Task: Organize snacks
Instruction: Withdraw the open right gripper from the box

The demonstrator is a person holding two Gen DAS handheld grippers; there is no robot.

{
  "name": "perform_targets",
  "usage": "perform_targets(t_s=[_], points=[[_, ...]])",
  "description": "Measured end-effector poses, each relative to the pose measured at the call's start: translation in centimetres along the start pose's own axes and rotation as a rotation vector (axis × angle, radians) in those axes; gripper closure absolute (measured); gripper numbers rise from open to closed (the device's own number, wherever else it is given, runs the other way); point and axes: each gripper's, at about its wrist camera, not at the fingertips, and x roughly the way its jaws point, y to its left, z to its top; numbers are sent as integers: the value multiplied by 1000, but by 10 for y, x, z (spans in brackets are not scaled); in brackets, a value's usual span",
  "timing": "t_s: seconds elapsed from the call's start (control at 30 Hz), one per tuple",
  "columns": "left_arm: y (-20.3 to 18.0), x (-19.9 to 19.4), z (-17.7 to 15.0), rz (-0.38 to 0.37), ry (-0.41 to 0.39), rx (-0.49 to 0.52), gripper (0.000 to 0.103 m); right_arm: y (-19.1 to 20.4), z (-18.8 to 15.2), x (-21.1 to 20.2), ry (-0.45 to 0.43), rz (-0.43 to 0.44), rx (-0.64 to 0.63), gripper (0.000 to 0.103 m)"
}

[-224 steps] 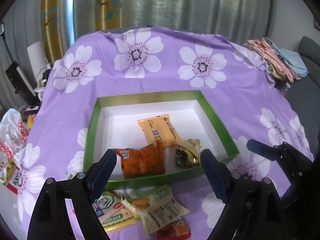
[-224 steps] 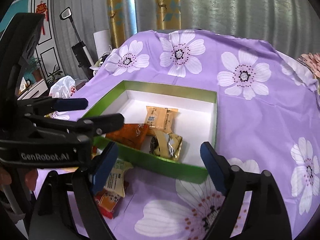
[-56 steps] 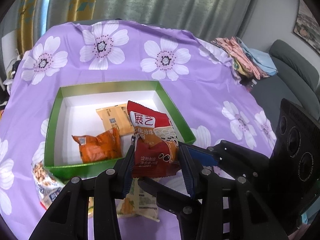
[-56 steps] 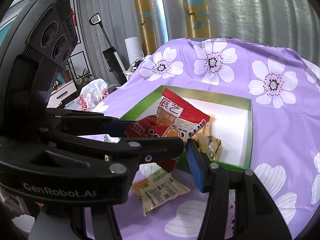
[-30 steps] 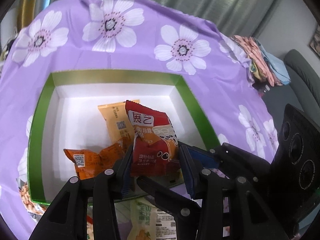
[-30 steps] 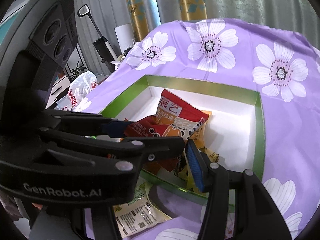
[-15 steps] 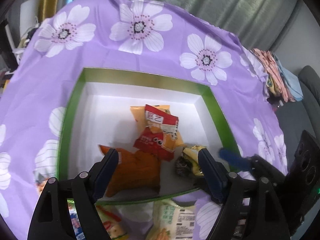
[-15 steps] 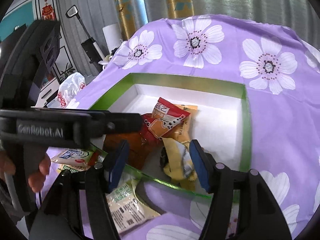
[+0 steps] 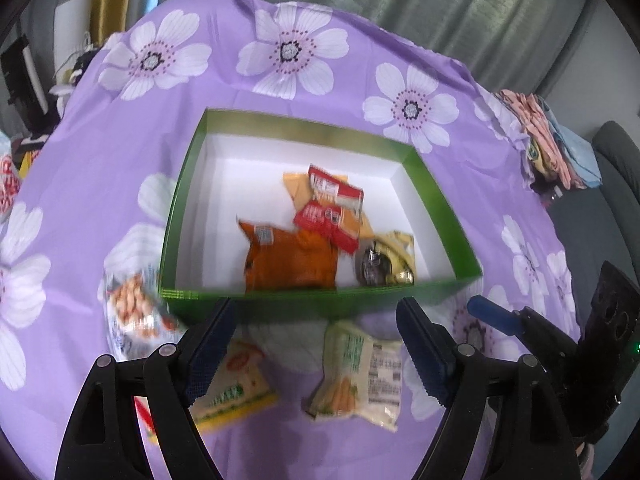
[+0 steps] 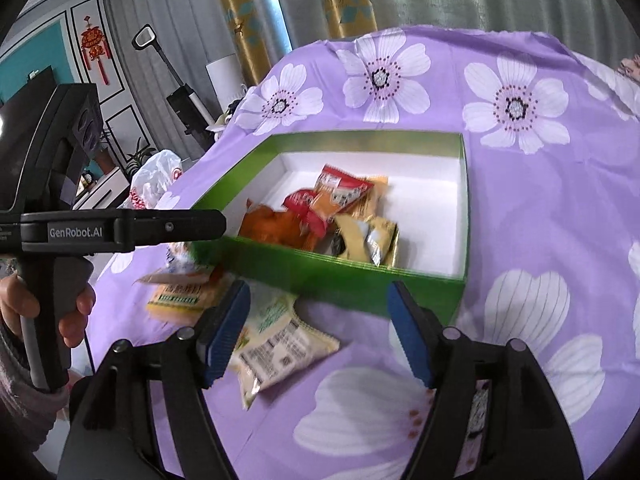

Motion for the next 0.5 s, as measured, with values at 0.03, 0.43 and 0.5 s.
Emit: perform_targets(t_s=[0.03, 0.43, 0.5], points=[[0, 0, -3, 1, 5, -3, 21, 1, -4, -1, 6, 4, 4, 31], [-13, -2, -43, 36, 56, 36, 21, 12, -37, -5, 73, 19, 15, 31], [-16, -4, -45, 45, 54, 46, 21, 14, -40, -6, 77, 21, 17, 31]])
